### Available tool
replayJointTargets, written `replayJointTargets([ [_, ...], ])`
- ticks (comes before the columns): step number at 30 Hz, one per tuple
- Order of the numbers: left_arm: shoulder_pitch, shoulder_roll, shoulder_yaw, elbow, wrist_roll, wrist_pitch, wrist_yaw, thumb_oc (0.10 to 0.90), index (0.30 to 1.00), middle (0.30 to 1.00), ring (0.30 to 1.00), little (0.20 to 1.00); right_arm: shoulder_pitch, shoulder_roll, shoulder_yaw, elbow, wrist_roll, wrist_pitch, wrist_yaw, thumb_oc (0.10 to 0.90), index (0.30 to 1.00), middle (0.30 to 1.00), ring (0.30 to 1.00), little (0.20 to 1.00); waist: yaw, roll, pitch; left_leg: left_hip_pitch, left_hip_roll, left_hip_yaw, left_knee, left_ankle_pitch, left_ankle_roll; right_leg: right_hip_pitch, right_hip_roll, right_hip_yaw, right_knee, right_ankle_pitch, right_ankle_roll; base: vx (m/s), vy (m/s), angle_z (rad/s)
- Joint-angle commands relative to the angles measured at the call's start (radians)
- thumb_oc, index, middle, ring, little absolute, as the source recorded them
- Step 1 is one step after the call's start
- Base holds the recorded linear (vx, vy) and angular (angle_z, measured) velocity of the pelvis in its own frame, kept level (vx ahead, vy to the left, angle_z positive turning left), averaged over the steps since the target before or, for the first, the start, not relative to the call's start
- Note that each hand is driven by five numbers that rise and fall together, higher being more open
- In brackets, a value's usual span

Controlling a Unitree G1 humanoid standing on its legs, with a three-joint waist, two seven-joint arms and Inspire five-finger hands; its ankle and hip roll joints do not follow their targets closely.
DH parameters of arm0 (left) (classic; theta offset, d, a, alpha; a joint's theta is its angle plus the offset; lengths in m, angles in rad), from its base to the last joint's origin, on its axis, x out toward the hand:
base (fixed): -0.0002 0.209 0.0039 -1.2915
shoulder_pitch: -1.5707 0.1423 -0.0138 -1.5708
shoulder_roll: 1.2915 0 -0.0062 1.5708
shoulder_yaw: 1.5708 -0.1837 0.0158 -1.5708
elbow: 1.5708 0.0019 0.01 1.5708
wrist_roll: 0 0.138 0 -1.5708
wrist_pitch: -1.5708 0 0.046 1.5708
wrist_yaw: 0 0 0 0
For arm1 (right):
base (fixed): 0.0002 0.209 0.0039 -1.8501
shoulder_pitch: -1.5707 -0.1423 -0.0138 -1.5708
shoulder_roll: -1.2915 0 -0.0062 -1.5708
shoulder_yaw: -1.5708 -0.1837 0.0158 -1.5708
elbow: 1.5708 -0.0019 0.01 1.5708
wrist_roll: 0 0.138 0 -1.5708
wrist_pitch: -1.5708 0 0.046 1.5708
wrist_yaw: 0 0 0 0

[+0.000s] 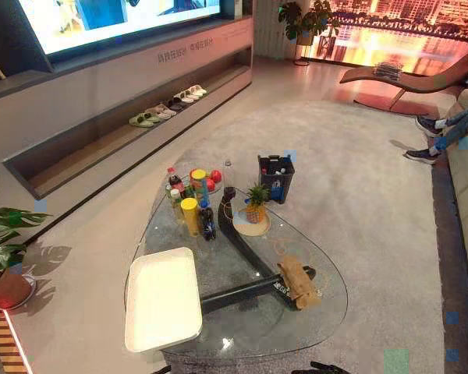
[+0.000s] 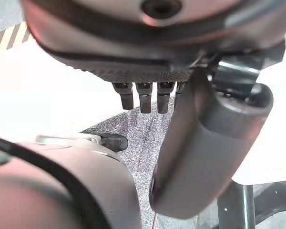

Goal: Wipe the table with a cloth and put it in the basket.

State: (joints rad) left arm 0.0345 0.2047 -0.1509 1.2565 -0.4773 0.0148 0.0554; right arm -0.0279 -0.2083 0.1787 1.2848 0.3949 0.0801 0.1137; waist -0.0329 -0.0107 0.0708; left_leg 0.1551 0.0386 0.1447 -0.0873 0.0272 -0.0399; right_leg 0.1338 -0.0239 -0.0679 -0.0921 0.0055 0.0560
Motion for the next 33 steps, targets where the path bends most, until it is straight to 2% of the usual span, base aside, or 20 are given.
replayJointTargets([
  [1, -0.091, -0.021, -0.018, 0.061, 0.002, -0.024, 0.006, 0.8, 0.9, 0.9, 0.9, 0.9, -0.044, -0.014, 0.04, 0.066, -0.029, 0.019, 0.011, 0.8, 0.9, 0.9, 0.9, 0.9, -0.014, -0.004, 0.013, 0.018, -0.015, 0.021, 0.0, -0.102, 0.003, 0.025, -0.064, -0.087, 0.005, -0.028, 0.058, -0.26, 0.084, -0.38],
  [5, -0.093, -0.023, -0.017, 0.057, -0.013, -0.043, -0.011, 0.8, 0.9, 0.9, 0.9, 0.9, -0.045, -0.014, 0.039, 0.064, -0.028, 0.024, 0.011, 0.8, 0.9, 0.9, 0.9, 0.9, -0.015, -0.004, 0.016, 0.018, -0.015, 0.02, 0.0, -0.101, 0.003, 0.024, -0.063, -0.085, 0.005, -0.027, 0.059, 0.0, 0.0, 0.0],
  [14, -0.109, -0.01, -0.017, 0.049, -0.018, -0.015, -0.014, 0.8, 0.9, 0.9, 0.9, 0.9, -0.053, -0.034, 0.034, 0.062, -0.027, 0.031, 0.034, 0.8, 0.9, 0.9, 0.9, 0.9, -0.015, -0.002, 0.027, 0.015, -0.012, 0.02, 0.0, -0.1, 0.002, 0.021, -0.064, -0.085, 0.005, -0.026, 0.062, 0.0, 0.0, 0.0],
  [27, -0.096, -0.021, -0.025, 0.055, -0.011, -0.025, -0.006, 0.8, 0.9, 0.9, 0.9, 0.9, -0.049, -0.022, 0.038, 0.063, -0.034, 0.024, 0.015, 0.8, 0.9, 0.9, 0.9, 0.9, -0.013, -0.001, 0.016, 0.014, -0.016, 0.016, 0.0, -0.1, 0.003, 0.022, -0.063, -0.088, 0.005, -0.027, 0.059, 0.0, 0.0, 0.0],
  [33, -0.094, -0.023, -0.029, 0.049, -0.003, -0.024, -0.003, 0.8, 0.9, 0.9, 0.9, 0.9, -0.052, -0.02, 0.05, 0.05, -0.058, -0.035, -0.018, 0.8, 0.9, 0.9, 0.9, 0.9, -0.01, -0.002, 0.017, 0.014, -0.018, 0.015, 0.0, -0.101, 0.003, 0.023, -0.062, -0.088, 0.005, -0.027, 0.059, 0.0, 0.0, 0.0],
])
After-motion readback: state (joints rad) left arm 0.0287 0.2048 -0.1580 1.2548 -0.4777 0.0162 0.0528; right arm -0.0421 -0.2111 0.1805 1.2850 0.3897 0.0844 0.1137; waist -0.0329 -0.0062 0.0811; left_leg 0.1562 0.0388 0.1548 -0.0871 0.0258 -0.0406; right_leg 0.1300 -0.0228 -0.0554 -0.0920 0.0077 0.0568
